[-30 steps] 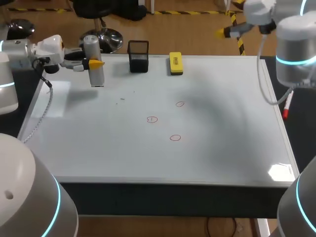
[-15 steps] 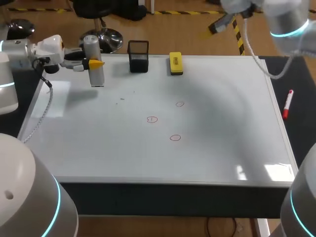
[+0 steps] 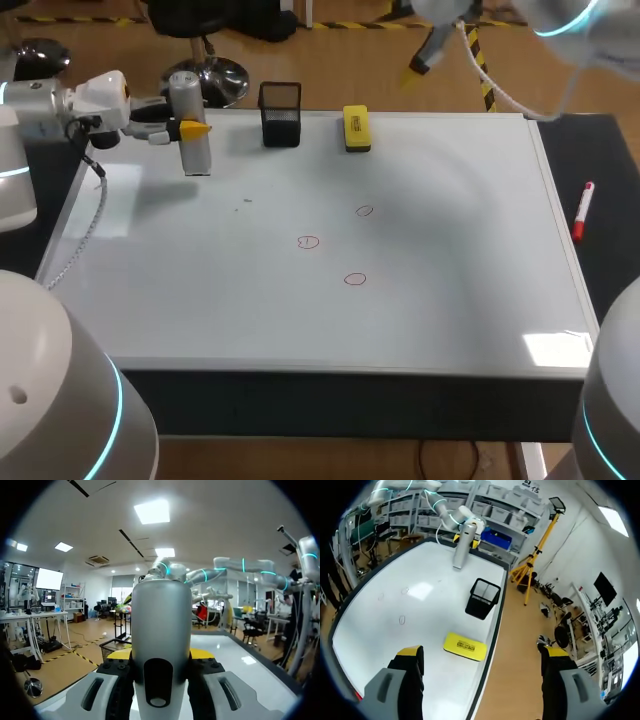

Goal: Pick up the inspection probe, press it on each red-marked spot on the whiteboard one by one, put down the probe, pick up the eraser, and wipe off all the red marks.

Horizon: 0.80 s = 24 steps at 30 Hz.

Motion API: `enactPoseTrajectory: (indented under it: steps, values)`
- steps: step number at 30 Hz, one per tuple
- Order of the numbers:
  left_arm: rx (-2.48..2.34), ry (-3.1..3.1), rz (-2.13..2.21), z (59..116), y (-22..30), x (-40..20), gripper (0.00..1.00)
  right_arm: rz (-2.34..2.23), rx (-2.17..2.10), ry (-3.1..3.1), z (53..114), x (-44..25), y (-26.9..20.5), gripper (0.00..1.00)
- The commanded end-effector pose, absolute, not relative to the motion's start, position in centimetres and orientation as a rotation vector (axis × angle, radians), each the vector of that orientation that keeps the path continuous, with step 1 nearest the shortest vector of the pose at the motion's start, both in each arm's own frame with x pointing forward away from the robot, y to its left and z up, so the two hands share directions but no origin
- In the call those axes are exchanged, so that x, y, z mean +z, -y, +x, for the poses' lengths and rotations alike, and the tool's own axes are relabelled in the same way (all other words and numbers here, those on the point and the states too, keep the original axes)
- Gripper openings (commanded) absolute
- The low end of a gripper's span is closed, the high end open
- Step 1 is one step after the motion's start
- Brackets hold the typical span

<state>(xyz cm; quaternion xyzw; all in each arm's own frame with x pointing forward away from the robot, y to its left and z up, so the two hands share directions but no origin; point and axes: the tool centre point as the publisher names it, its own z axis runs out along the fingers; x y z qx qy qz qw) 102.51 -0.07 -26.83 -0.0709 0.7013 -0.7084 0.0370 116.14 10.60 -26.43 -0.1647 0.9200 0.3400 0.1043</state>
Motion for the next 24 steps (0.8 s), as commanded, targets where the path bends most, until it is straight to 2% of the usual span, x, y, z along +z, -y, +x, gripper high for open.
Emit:
enactPoseTrajectory:
  steps: [1,12,24]
  values:
    - [-2.175,-2.153,-0.216,102.5,0.0,-26.8,0.00,-1.995,-0.266,-3.076,117.1,-27.0,-11.1,1.00]
    - [-2.175,-2.153,-0.216,102.5,0.0,-26.8,0.00,-2.225,-0.757,-2.751,117.6,-30.0,-12.4,1.00]
    - [-2.175,-2.153,-0.216,102.5,0.0,-26.8,0.00,-2.327,-1.016,-2.416,117.8,-32.5,-12.2,1.00]
